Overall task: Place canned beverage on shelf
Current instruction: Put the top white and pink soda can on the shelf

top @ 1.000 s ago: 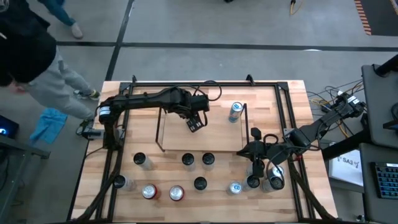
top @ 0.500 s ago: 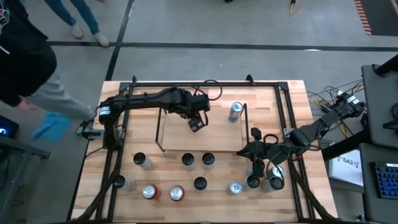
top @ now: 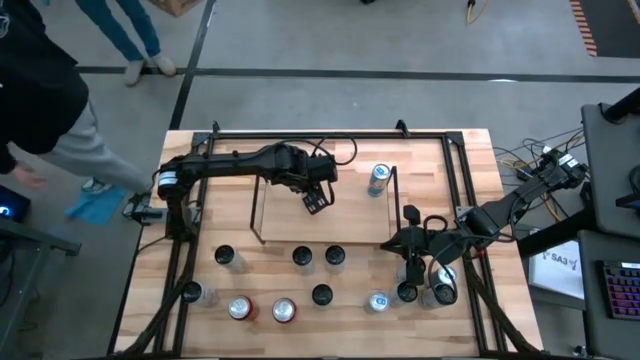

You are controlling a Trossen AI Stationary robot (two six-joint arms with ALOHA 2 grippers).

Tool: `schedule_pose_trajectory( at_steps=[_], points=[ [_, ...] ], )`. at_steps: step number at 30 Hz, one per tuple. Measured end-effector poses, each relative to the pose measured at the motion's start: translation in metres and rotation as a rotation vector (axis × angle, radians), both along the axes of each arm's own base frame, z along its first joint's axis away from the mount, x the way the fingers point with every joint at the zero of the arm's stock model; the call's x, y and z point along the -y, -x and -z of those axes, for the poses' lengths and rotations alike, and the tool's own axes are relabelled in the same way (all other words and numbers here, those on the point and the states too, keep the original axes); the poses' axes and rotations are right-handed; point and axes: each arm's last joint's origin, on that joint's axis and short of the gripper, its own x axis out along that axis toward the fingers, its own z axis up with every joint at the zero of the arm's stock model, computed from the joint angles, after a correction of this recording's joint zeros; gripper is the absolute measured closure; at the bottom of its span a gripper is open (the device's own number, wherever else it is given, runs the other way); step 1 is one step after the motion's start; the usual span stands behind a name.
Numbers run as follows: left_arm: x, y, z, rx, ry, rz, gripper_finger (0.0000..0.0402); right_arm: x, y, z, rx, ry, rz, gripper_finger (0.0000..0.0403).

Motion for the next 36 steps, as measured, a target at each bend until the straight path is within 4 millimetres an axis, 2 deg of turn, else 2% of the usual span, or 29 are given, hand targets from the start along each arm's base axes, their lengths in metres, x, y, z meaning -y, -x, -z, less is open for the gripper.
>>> schedule_pose_trajectory(
  at_steps=[10, 17, 26, 30, 36],
  points=[
    [0.0, 0.0, 0.0, -0.003, -0.023, -0.002, 0.0104, 0.0, 0.0, 0.0, 0.0, 0.0, 0.001, 0.0394],
    [0.0, 0.002, -0.003, 0.002, -0.024, 0.003, 0.0099, 0.0, 0.0, 0.0, 0.0, -0.001, 0.001, 0.0394],
    [0.009, 0.012, -0.026, 0.051, -0.05, 0.042, 0.0098, -0.001, -0.002, -0.004, 0.047, -0.04, 0.007, 0.0394],
    [0.021, 0.019, -0.039, 0.077, -0.145, 0.047, 0.0098, -0.002, -0.006, -0.01, 0.112, -0.066, 0.024, 0.0394],
    [0.056, 0.03, -0.056, 0.131, -0.279, 0.109, 0.0103, -0.001, -0.016, -0.008, 0.144, -0.062, 0.075, 0.0394]
  ],
)
